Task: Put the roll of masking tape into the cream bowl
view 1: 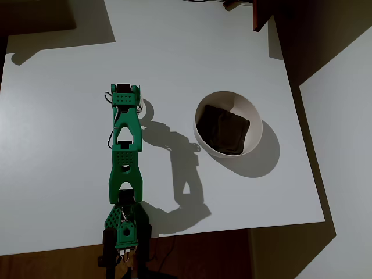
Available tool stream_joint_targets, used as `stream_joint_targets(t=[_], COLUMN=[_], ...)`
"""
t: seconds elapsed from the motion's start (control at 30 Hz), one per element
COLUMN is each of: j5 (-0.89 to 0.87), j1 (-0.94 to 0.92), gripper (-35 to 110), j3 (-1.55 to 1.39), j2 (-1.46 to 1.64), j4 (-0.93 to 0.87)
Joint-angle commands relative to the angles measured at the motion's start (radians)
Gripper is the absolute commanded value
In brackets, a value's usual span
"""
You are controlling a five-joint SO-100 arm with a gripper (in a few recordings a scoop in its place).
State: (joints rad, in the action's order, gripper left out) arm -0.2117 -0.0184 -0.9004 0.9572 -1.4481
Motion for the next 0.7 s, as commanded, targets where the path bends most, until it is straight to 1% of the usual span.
stream_joint_targets(t=[0.0, 0.37, 0.67], j5=[-0.005, 0.035, 0.049], j1=[-0.008, -0.037, -0.120], gripper=[-8, -8, -8], j3=[0.109, 0.158, 0.158], j2=[0.153, 0.502, 0.727], j4=[-0.054, -0.161, -0.212])
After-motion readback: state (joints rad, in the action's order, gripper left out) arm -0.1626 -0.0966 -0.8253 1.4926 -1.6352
